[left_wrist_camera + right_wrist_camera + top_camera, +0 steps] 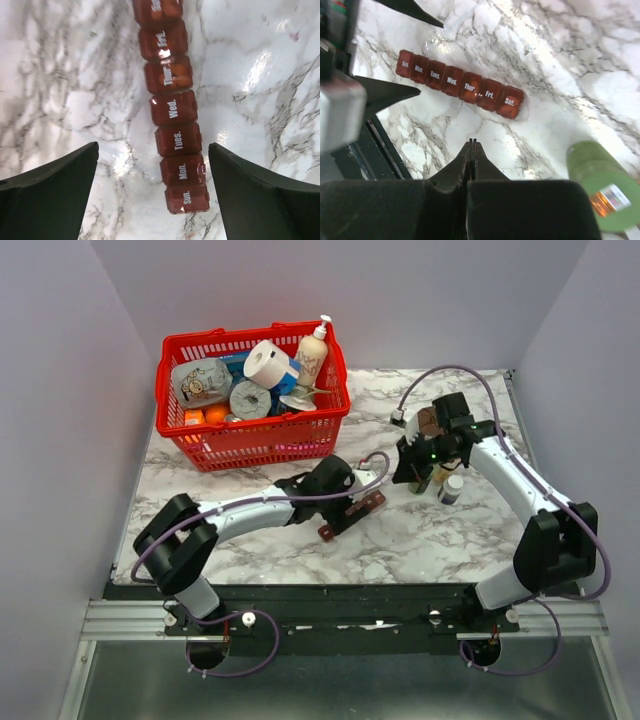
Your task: Sort the pills into containers
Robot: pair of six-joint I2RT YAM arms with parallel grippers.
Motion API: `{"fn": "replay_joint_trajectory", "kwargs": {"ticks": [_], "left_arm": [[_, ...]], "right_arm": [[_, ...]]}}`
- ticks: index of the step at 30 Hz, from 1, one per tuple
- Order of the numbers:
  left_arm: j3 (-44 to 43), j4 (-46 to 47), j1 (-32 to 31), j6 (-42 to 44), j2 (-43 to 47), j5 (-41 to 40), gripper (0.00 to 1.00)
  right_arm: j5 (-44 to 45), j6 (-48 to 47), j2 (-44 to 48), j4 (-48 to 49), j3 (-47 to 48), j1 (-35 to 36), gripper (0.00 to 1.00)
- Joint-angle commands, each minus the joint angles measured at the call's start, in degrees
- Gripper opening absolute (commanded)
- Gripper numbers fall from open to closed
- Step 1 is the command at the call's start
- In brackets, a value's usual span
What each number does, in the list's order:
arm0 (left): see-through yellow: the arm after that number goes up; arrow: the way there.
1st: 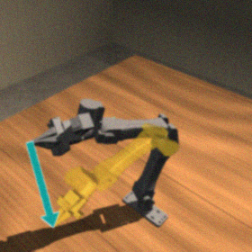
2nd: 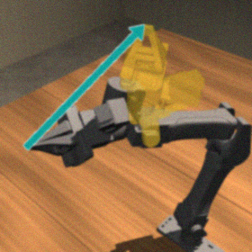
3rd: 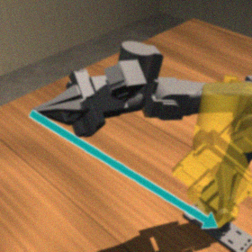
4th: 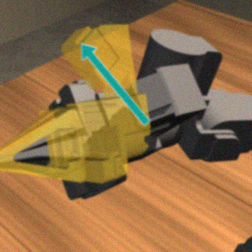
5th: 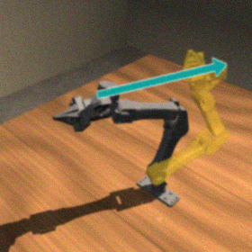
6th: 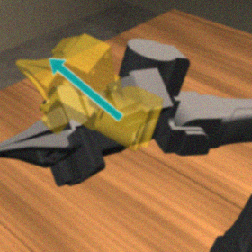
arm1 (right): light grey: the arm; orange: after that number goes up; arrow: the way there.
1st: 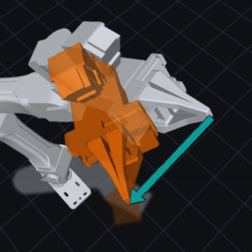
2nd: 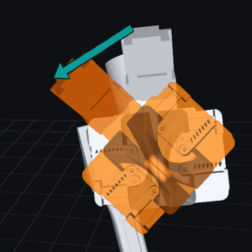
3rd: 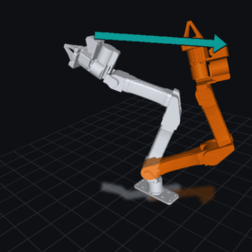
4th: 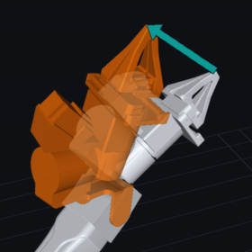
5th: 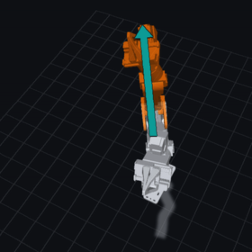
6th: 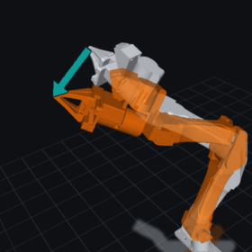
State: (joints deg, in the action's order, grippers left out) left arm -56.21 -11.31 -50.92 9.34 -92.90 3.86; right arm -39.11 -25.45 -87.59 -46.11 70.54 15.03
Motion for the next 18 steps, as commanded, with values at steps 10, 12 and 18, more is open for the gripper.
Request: {"fn": "replay_joint_trajectory", "kwargs": {"ticks": [10, 12, 18], "left_arm": [[12.69, 16.92, 7.48, -14.41, 35.13, 1.69, 0.99], [14.54, 18.34, 8.98, -17.68, 43.92, -1.9, 0.99], [6.03, 5.44, 13.47, -16.47, 52.21, -11.06, 0.99]], "right_arm": [[-1.93, 6.62, 21.74, 13.89, 1.45, -12.38, 0.84], [-0.36, 15.76, 25.26, 20.41, -2.49, -14.23, 1.0], [19.94, 33.44, 30.2, 25.2, 0.02, -14.32, 1.0]]}}
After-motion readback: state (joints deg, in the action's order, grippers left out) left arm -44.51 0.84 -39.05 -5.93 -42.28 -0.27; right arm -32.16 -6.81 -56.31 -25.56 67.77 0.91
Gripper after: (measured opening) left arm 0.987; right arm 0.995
